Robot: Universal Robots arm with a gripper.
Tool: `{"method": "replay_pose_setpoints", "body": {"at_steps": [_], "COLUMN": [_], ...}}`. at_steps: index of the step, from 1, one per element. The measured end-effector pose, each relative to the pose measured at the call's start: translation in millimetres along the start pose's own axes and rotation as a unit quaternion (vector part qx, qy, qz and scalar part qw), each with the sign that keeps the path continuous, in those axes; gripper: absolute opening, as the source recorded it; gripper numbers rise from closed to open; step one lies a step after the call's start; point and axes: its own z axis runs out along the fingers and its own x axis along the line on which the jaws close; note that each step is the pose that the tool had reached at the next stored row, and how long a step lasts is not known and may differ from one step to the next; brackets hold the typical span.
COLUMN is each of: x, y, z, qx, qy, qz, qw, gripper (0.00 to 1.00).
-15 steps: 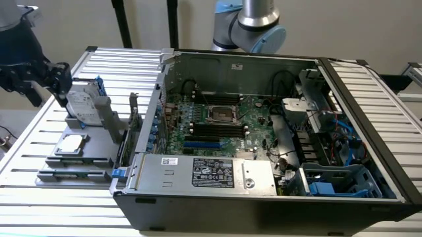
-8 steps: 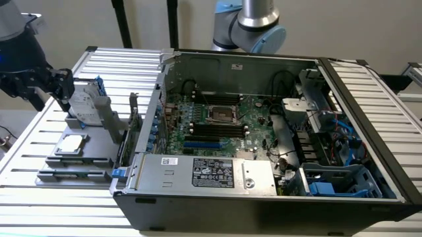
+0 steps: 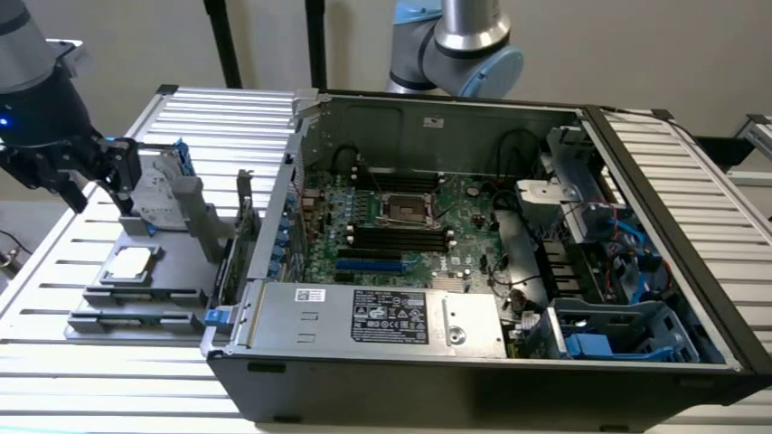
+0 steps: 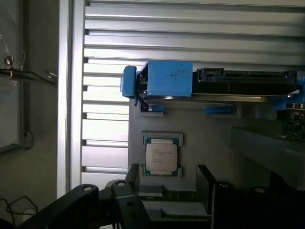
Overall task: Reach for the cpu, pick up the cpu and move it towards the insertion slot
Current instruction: 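Pick up the cpu and move it towards the insertion slot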
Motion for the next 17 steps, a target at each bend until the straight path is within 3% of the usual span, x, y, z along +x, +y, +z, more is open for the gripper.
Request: {"method": "replay_pose_setpoints", "body": {"at_steps": [4, 5, 17], "x": [0.0, 0.0, 2.2], "y": [-0.8, -1.0, -6.5], "z": [7.3, 8.8, 30.3], "qx": [0.0000, 0.0000, 0.0002], "qy": [-0.0002, -0.0006, -0.0074], "qz": [0.000, 0.000, 0.002], "qw": [1.0000, 1.0000, 1.0000], "gripper": [0.61, 0.67, 0.67]}}
